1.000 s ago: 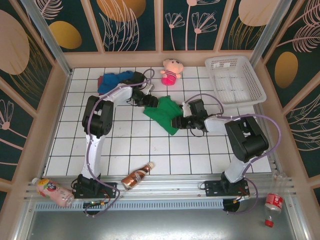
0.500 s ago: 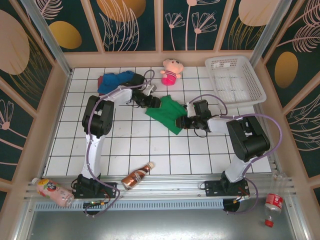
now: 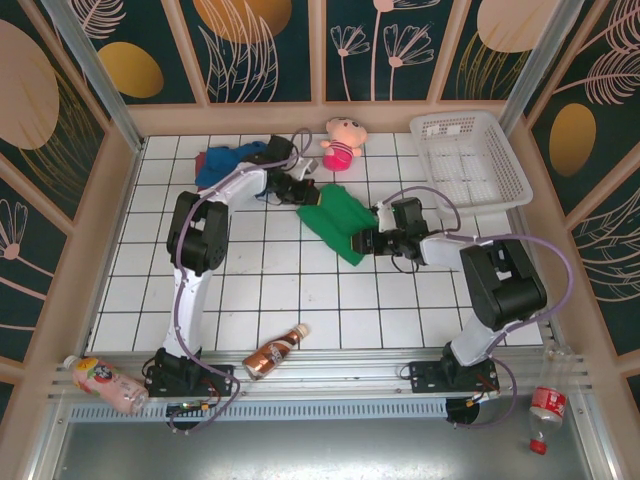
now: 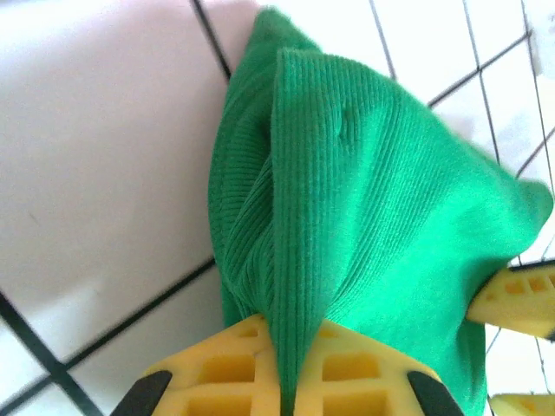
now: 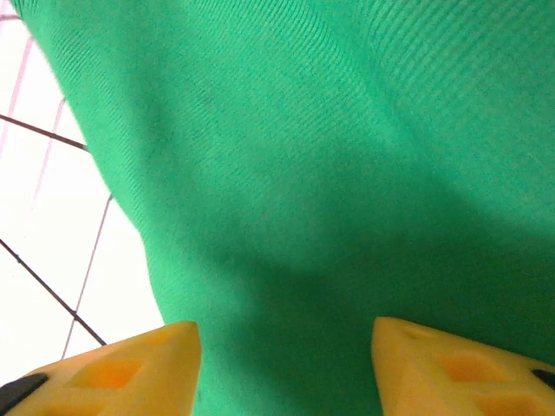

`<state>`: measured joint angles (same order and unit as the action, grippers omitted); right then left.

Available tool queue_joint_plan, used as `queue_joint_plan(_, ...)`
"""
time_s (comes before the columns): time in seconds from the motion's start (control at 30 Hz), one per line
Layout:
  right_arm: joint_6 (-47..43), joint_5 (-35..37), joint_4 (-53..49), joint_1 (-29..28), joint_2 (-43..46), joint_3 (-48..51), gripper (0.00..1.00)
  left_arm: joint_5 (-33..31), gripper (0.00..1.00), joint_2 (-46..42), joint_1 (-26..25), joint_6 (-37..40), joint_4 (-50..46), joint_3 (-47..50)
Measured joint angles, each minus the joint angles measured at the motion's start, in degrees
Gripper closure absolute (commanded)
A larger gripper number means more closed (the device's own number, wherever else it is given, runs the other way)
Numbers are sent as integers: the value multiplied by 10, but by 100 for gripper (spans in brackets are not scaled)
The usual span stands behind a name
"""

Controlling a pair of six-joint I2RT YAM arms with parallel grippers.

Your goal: Fold and stack the tank tops

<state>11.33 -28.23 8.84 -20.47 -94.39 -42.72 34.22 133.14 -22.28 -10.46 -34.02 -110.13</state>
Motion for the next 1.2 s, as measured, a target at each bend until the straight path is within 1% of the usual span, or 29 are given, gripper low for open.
queue_joint_plan(0.13,9,-23,17,13,28,-3,40,-65,100,1,6,28,-62,-110)
queue_joint_plan(0.2,11,-35,23,18,30,-13,38,-96,100,0,15,41,-76,-137)
queue_joint_plan(0.33,19,-60,37,24,30,-33,37,-155,100,0,45,59,-119,-157)
queue_joint_plan(0.57,33,-85,53,29,30,-57,36,-216,100,0,104,72,-172,-192)
queue_joint_plan(0.73,51,-94,68,29,30,-59,35,-242,100,0,129,68,-176,-236)
queue_joint_plan(0.87,60,-94,79,28,30,-59,35,-256,100,-1,137,42,-170,-256)
queue_joint_plan(1.0,66,-94,85,28,30,-59,35,-263,100,-3,140,12,-166,-250)
queue_joint_plan(1.2,73,-94,96,26,27,-59,35,-277,100,-39,143,-28,-147,-213)
